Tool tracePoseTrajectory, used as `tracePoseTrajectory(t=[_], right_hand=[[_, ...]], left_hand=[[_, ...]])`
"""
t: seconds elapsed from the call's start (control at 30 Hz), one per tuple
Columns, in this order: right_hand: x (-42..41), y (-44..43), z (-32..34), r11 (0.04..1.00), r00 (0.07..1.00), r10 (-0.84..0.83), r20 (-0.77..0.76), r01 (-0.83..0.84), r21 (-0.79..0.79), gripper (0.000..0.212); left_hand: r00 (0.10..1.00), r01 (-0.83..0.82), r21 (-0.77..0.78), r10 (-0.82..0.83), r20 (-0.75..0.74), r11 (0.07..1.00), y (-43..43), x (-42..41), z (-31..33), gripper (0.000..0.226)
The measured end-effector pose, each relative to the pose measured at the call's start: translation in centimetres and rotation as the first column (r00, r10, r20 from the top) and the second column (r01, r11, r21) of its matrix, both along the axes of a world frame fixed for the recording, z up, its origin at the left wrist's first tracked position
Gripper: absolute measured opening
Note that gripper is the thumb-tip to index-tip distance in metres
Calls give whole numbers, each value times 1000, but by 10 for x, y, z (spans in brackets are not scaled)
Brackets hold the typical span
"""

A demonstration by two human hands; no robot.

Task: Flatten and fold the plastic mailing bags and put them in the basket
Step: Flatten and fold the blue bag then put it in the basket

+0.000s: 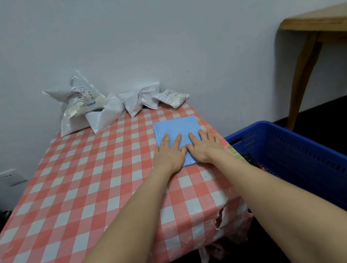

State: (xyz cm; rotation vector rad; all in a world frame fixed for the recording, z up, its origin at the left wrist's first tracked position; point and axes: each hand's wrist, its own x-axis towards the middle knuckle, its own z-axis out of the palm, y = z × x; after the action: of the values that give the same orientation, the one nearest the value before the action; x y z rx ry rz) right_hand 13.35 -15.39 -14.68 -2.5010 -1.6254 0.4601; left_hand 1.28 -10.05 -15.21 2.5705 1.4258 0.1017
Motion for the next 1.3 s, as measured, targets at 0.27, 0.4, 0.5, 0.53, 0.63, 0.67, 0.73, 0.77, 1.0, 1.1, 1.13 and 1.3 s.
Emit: tracePoseTrajectory(t=[0.27,0.4,0.5,0.53,0.63,0.67,0.73,0.77,1.0,1.1,1.13,1.3], right_hand=[[18,9,25,999,1000,9,-2,-9,31,53],[27,15,36,963,977,-147,-151,177,205,46],[31,18,37,936,920,-203,-334,283,210,48],[32,18,37,930,902,-203,-380,299,212,49],[33,19,37,904,846,-202,-494,355,238,52],[34,19,36,891,817,-210,-538,386,237,52],[36,21,36,853,746,-232,-625,465,238,52],[37,22,36,830,704,-245,-666,508,232,52],[45,21,40,695,425,-204,-882,697,176,55],[54,9,42,689,401,-205,-893,707,159,33],[59,3,43,686,393,-204,-896,711,156,27],[84,-27,47,645,367,-197,-909,747,162,22]], left_hand=[[996,-13,-85,20,84,996,25,-5,32,51],[952,-158,-180,198,234,971,39,-11,42,62],[895,-191,-304,293,337,933,43,-10,41,69],[868,-196,-345,326,374,918,43,-9,40,70],[735,-216,-438,440,515,873,43,-2,39,68],[685,-234,-457,479,549,858,43,-1,40,67],[601,-274,-477,536,593,835,45,2,45,66],[562,-285,-493,560,609,822,45,2,48,65],[432,-14,-770,698,570,638,36,12,68,44],[465,53,-775,671,577,629,23,24,75,26],[474,67,-775,663,579,628,19,31,76,24],[476,82,-753,638,606,653,-1,65,76,37]])
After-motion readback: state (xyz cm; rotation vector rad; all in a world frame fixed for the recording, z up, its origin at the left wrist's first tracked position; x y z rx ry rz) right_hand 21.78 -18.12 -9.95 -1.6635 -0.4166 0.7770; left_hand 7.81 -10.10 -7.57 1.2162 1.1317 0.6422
